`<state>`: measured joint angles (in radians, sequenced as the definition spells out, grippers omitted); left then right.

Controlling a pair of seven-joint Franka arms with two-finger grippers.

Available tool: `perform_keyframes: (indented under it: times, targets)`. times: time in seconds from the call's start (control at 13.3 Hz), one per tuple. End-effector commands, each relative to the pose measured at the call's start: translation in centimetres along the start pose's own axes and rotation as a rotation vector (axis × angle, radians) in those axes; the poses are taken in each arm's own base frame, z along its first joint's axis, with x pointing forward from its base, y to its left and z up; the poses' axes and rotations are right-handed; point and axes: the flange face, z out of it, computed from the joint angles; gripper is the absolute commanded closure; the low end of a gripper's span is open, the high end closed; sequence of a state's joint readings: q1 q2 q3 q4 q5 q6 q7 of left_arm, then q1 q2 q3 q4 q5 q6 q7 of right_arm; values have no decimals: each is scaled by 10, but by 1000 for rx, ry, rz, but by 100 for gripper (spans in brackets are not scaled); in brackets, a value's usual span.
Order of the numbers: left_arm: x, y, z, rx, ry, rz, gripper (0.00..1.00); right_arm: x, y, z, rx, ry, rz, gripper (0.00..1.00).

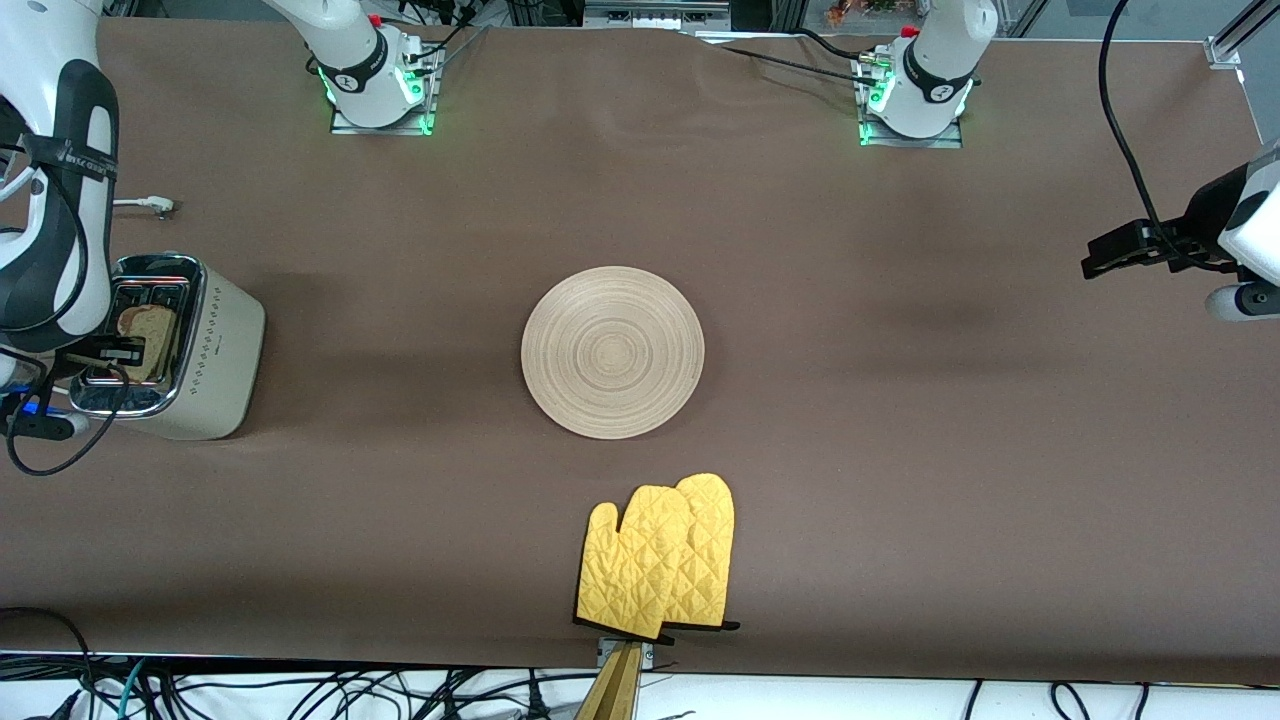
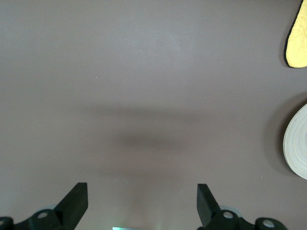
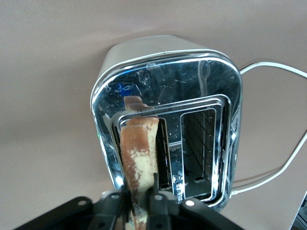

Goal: Move plate and put bread in toaster
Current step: 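Lower the bread into the toaster slot with the right gripper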

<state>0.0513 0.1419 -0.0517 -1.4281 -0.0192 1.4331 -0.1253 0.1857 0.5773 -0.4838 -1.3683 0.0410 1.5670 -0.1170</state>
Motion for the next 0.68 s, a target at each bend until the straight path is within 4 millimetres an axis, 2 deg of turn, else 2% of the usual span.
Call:
perform_keyframes:
  times: [0.0,0.08,0.38,0.6]
  targets:
    - [-1,0,-2,-25,-4,21,0,8,1,10,15,23,-15,6]
    - [-2,1,-1,-25,-7,23,0,8,1,8,15,25,-32,1]
    - [-2,1,-2,-25,-5,23,0,0,2,-6,24,33,-62,0]
    - [-3,1,-3,-26,-4,23,0,-26,3,-40,52,32,-71,0]
